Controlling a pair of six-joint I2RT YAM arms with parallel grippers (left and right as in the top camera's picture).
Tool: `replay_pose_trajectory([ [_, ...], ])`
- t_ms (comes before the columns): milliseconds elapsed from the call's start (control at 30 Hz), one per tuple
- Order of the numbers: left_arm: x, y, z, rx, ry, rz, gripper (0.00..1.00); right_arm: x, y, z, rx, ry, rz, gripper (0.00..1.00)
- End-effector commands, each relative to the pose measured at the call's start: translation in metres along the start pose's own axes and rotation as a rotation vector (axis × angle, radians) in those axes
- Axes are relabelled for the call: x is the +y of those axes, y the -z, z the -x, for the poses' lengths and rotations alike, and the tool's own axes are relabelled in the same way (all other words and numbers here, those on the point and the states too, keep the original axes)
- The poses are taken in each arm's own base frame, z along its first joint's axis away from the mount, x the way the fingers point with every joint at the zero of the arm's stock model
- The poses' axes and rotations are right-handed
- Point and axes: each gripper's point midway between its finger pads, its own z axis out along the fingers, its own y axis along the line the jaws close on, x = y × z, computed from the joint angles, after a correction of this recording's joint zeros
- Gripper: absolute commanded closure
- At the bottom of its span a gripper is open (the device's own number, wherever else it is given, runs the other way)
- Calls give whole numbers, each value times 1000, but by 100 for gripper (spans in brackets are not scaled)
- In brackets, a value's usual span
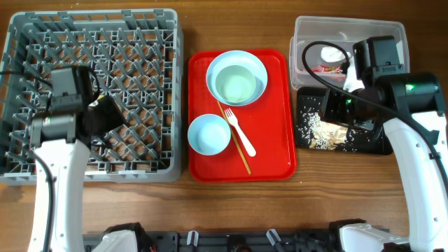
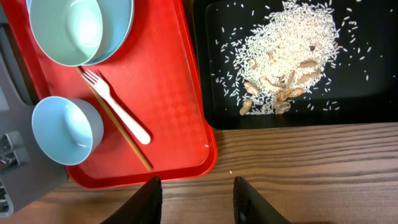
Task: Sort waste into correct bins and load items into the dishwasher rack
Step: 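Lower yellow cup into the dish rack with left gripper and release, then move left gripper from rack toward the light-blue bowl on tray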
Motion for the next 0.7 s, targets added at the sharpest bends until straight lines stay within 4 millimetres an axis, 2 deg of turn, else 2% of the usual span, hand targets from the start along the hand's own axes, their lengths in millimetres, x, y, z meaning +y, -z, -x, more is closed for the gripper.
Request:
replay_pose_trajectory([
  [0, 6, -20, 1, 49, -18, 59, 94, 1, 5, 3, -18, 9, 3, 62],
  [133, 3, -41, 3, 79, -21, 70, 94, 1, 5, 3, -18, 9, 3, 62],
  [367, -1, -58, 9, 82, -21, 71, 93, 1, 5, 3, -18, 9, 3, 62],
  [467, -1, -71, 7, 111, -24, 82, 90, 1, 5, 3, -17, 9, 3, 62],
  [533, -1, -78, 4, 134, -27, 91, 79, 1, 5, 3, -18, 10, 3, 62],
  [567, -1, -81, 2, 142, -28, 94, 70, 1, 5, 3, -18, 9, 3, 62],
  [600, -1, -81, 2, 144, -28, 95, 43, 1, 5, 3, -18, 10, 3, 62],
  [633, -1, -82, 4, 138, -28, 93, 0, 1, 5, 3, -18, 9, 3, 62],
  [667, -2, -82, 5, 134, -27, 91, 0, 1, 5, 3, -18, 10, 3, 62],
])
